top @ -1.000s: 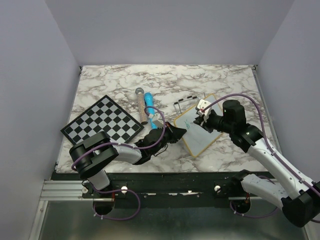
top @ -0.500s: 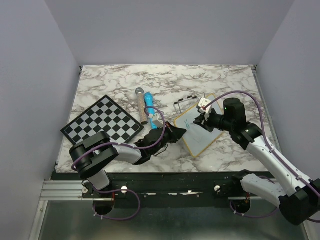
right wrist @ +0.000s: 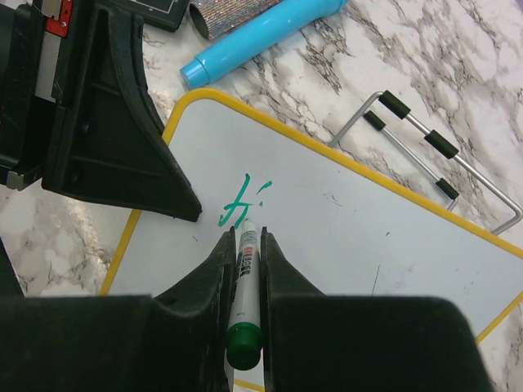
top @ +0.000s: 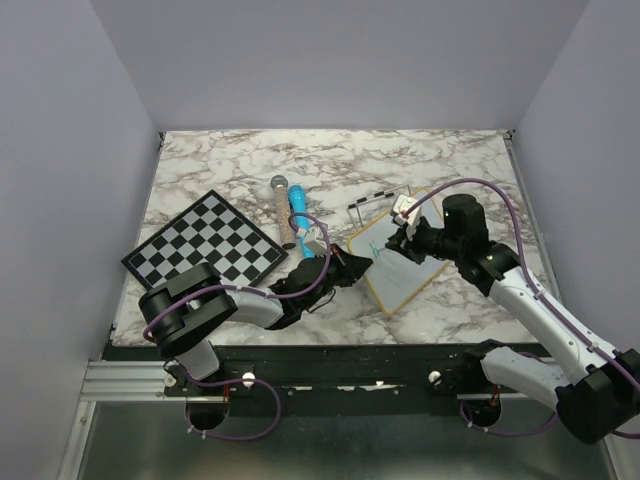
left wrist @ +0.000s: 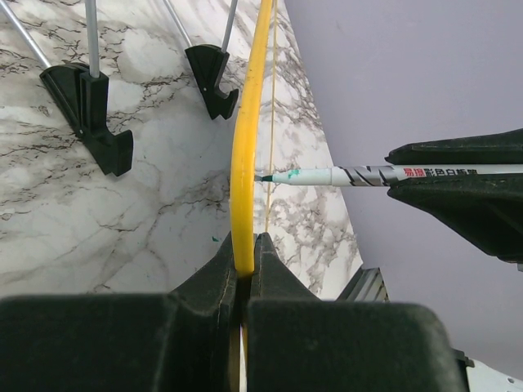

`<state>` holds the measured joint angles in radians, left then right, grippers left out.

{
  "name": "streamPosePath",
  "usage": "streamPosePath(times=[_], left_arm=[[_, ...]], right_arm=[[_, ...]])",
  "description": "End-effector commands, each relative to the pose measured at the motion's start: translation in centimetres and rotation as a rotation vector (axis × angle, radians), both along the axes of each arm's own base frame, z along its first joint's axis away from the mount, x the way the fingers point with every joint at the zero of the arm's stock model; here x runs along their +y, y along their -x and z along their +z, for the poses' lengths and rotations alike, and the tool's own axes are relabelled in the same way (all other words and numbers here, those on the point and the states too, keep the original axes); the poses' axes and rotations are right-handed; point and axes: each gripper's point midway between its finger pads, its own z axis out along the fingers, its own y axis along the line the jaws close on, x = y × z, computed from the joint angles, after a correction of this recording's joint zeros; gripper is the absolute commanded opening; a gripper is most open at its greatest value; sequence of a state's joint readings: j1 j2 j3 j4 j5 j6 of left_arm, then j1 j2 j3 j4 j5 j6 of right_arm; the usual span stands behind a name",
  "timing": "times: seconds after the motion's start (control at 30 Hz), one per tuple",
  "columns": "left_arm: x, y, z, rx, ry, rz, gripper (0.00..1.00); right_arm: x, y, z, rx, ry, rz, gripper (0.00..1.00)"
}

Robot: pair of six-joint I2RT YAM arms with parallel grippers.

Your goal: Write a sentence on the whiteboard

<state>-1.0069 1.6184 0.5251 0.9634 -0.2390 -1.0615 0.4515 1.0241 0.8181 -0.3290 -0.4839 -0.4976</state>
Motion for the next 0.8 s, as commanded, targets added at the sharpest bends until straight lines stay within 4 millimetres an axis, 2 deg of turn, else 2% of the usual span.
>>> streamPosePath(times=[0.0,0.23,0.5,0.77], left_arm=[[0.0,0.6,-1.4,-0.003,-0.045,-0.035,0.0],[-0.1,0.6,-1.5,-0.002,-0.049,-0.04,0.0],[-0.1,0.6,-1.4,-0.003,-0.05,-0.037,0.0],[0.1,0.4,-1.3,-0.004,-0.049,-0.033,0.0]], right_arm=[[0.5,-1.0,1.4,-0.03,-0.029,-0.008,0.0],[0.1,-1.8,2.0,-0.061,-0.042,-0.059,0.01],[-0.9,-2.6,0.9,-0.049,0.002,-0.121,0.01],[-0.6,-1.4,0.0,-0.012,0.027,-0.056,0.01]])
